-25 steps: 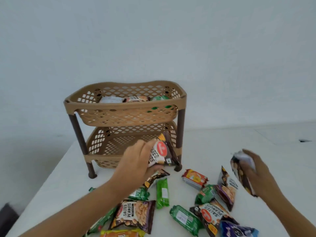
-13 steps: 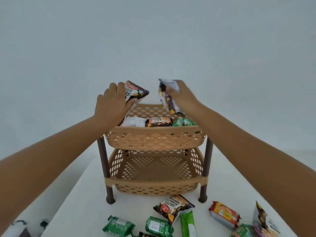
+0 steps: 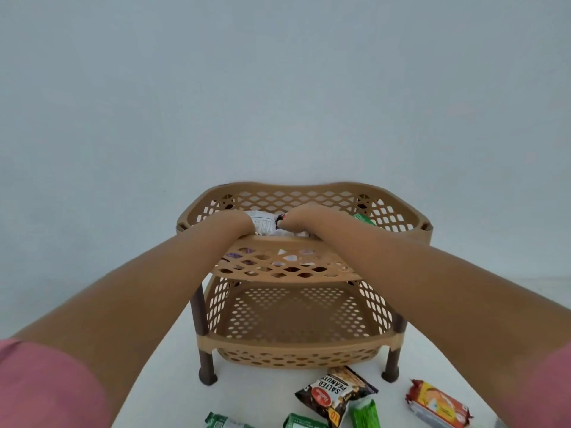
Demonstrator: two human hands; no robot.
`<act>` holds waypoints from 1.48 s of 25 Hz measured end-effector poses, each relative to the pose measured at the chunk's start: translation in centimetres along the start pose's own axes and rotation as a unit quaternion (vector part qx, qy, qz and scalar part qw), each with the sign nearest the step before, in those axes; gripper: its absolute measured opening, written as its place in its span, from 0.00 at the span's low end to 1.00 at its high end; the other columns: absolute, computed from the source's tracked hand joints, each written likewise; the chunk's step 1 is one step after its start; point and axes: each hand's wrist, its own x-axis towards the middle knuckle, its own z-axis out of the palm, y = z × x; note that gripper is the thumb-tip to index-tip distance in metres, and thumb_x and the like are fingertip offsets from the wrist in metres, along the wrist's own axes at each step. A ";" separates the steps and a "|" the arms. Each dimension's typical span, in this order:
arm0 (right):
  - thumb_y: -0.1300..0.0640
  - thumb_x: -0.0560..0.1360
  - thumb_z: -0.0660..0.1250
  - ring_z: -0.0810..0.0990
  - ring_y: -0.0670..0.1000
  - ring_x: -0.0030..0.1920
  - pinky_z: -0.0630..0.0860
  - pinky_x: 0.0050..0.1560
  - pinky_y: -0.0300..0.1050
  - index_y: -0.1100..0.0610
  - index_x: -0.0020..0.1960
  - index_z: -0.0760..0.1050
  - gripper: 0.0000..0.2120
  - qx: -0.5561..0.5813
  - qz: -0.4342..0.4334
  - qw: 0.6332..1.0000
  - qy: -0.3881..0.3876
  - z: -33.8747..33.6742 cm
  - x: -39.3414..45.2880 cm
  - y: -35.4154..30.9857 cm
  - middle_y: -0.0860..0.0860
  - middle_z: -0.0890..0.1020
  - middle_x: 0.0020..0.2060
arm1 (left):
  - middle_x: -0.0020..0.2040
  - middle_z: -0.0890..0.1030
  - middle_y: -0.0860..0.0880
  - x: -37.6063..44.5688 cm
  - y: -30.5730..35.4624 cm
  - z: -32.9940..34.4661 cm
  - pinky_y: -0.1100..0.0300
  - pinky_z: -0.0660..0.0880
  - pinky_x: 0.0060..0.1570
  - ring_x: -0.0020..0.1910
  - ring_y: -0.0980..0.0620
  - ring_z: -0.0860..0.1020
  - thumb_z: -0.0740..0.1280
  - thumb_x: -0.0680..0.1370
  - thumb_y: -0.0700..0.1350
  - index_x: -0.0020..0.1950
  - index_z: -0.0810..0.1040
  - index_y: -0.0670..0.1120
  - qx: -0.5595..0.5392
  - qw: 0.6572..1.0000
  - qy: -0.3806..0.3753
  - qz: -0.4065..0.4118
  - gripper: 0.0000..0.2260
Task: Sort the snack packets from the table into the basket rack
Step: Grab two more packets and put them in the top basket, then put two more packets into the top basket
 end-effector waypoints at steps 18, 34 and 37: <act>0.48 0.75 0.62 0.74 0.46 0.55 0.67 0.55 0.37 0.49 0.66 0.68 0.20 0.170 -0.225 0.903 0.324 0.2 -10.8 6.3 0.52 0.70 0.64 | 0.58 0.72 0.38 -8.6 -1.6 3.3 0.47 0.68 0.53 0.57 0.40 0.70 0.57 0.75 0.51 0.59 0.71 0.43 -0.162 0.808 0.502 0.262 0.18; 0.49 0.75 0.62 0.75 0.41 0.54 0.71 0.56 0.37 0.39 0.54 0.72 0.09 0.098 0.027 0.995 -0.010 26.4 -33.0 19.4 0.36 0.75 0.53 | 0.74 0.61 0.49 -22.2 14.6 30.9 0.58 0.51 0.72 0.73 0.52 0.56 0.62 0.77 0.42 0.73 0.58 0.47 -0.114 0.873 0.061 0.470 0.26; 0.49 0.74 0.64 0.69 0.47 0.64 0.67 0.63 0.43 0.42 0.67 0.65 0.22 0.022 0.025 0.998 -0.061 29.2 -33.2 19.8 0.42 0.71 0.64 | 0.58 0.79 0.52 -22.2 15.9 31.3 0.66 0.70 0.60 0.59 0.55 0.76 0.76 0.60 0.44 0.61 0.76 0.50 -0.014 0.862 0.077 0.500 0.29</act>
